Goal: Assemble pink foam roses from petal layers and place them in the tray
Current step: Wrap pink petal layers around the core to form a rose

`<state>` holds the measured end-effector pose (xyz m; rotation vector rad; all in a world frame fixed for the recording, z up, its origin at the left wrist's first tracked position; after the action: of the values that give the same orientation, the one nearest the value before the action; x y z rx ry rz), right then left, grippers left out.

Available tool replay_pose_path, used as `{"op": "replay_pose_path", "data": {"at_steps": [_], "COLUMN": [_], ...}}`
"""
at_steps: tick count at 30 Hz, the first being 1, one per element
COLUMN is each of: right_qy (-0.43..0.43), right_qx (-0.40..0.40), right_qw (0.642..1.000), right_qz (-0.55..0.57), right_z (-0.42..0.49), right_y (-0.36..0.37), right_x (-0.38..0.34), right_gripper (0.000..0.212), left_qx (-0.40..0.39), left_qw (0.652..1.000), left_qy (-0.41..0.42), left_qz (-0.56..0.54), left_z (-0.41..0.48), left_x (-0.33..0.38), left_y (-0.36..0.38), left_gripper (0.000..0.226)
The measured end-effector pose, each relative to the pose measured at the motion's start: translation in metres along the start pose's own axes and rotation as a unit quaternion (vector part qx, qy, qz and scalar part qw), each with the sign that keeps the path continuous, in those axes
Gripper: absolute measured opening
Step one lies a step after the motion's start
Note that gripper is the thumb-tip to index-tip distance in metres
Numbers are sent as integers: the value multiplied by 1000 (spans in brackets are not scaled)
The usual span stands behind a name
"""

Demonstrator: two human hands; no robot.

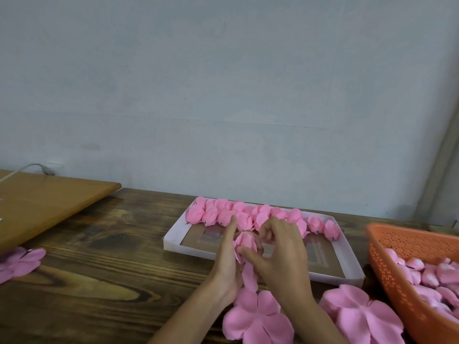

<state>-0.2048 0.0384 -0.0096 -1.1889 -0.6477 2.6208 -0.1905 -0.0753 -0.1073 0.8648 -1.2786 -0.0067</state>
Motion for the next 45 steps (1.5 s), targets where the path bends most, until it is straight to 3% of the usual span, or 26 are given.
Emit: {"op": "replay_pose_path", "data": {"at_steps": [4, 7, 13, 20, 26, 33, 45], "right_qy": [1, 28, 90, 149, 207, 197, 155], "right_qx": [-18, -51, -209, -202, -210, -187, -207], "right_qw": [1000, 997, 973, 968, 950, 939, 926], "right_qz": [23, 46, -27, -3, 99, 210, 274], "right_z": [-3, -2, -12, -15, -17, -24, -28], "right_y": [4, 6, 32, 34, 40, 45, 50], "right_x": [-1, 2, 15, 23, 24, 12, 3], "right_gripper": [31, 28, 37, 37, 22, 19, 30], "left_qx": [7, 2, 102, 99, 88, 86, 80], "left_qw": [1000, 994, 984, 982, 980, 985, 987], "left_qy": [22, 30, 49, 76, 78, 85, 49], "left_qz": [-20, -101, -137, -144, -159, -120, -128], "left_z": [1, 0, 13, 14, 11, 10, 1], "left_x": [6, 17, 24, 26, 26, 25, 27], "left_y": [-2, -3, -25, -26, -24, -24, -21], "left_gripper": [61, 67, 63, 66, 64, 61, 67]}}
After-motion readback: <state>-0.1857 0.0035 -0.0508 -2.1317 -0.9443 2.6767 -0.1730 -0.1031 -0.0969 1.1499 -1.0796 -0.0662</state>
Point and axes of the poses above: each hand's wrist, its own z-axis towards the middle knuckle, its own y-axis out of the palm, x = y × z, the point moved 9 cm from there along z, towards the middle knuckle, and after that the axes turned 13 degrees about y, right-handed, at the moved point
